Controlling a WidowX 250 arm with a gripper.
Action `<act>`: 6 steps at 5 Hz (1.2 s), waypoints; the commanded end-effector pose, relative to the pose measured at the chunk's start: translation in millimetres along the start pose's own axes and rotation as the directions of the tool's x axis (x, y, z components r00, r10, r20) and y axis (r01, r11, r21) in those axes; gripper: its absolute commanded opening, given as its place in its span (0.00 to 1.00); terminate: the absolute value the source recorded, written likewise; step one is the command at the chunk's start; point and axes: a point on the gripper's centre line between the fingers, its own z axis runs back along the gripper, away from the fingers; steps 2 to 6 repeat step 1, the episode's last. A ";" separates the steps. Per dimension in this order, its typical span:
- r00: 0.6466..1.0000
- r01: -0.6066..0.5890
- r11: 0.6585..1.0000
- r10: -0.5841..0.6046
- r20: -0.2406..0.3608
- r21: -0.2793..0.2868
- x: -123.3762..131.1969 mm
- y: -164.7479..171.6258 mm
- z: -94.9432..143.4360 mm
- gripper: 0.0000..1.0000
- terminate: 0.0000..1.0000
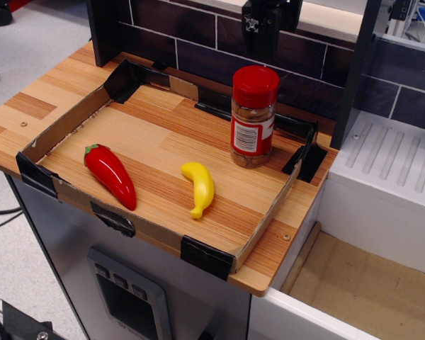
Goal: Upright basil bottle
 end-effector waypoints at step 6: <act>1.000 0.005 0.995 -0.007 0.012 0.096 -9.7 -2.9 33.7 1.00 1.00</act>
